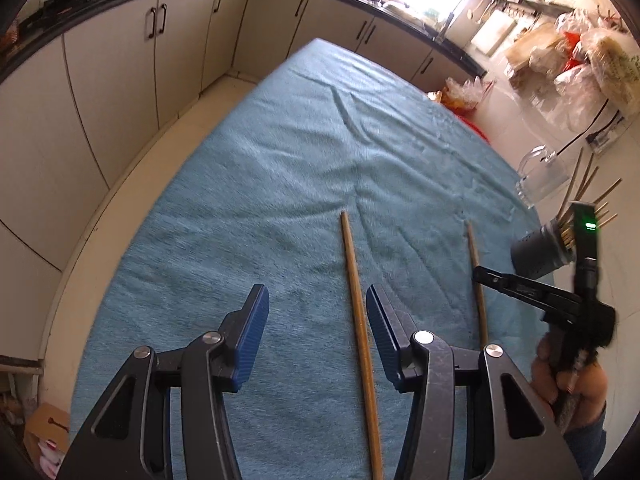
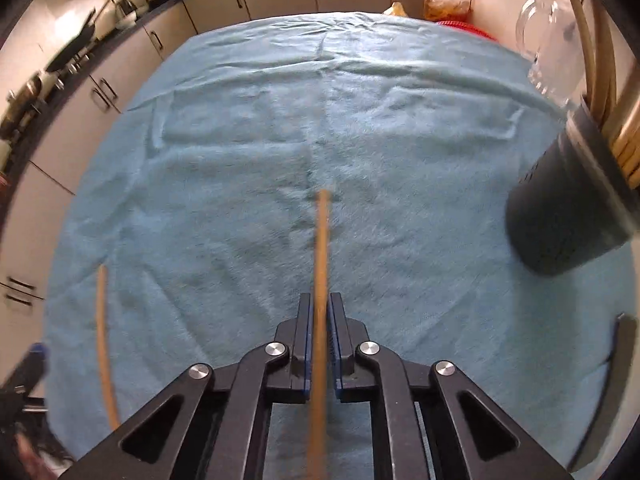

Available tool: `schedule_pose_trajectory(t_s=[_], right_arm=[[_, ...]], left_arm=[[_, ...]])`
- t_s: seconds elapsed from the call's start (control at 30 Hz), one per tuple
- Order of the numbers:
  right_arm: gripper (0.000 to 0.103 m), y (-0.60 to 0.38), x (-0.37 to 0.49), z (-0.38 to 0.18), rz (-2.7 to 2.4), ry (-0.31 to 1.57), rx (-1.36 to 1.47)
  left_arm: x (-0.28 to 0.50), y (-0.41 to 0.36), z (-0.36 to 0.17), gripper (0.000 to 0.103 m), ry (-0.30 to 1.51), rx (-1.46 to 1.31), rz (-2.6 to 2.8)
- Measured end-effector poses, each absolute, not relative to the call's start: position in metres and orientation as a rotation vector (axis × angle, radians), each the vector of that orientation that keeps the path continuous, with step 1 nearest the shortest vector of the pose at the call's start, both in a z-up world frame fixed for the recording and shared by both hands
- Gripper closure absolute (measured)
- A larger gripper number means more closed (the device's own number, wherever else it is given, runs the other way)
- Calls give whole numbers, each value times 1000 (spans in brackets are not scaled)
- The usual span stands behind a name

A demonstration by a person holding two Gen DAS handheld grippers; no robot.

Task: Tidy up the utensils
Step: 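Grasp the last loose chopstick with the left gripper while the right grasps another, then lift both chopsticks upright and carry them toward the black holder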

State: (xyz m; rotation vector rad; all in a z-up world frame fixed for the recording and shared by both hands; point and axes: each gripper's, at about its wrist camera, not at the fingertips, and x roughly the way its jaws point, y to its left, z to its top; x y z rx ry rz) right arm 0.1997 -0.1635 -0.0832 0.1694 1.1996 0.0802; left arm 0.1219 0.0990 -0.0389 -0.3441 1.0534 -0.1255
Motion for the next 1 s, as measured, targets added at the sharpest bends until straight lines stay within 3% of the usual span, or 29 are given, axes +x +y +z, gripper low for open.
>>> schedule_pose_trajectory(t_s=[0.1, 0.27, 0.47, 0.53, 0.73, 1.0], right_arm=[[96, -168, 183, -74, 146, 1159, 242], [95, -179, 150, -52, 193, 1076, 280], [95, -196, 120, -27, 237, 985, 301], [95, -199, 116, -20, 248, 960, 308], [95, -212, 100, -9, 251, 903, 321], [95, -226, 64, 24, 239, 752, 328]], left_arm=[[132, 83, -48, 54, 1094, -313, -126], [152, 53, -63, 75, 1143, -210, -68], [163, 28, -66, 86, 1122, -48, 30], [165, 20, -66, 96, 1112, -1, 57], [156, 18, -61, 97, 1105, -78, -6], [111, 14, 10, 97, 906, -152, -138]])
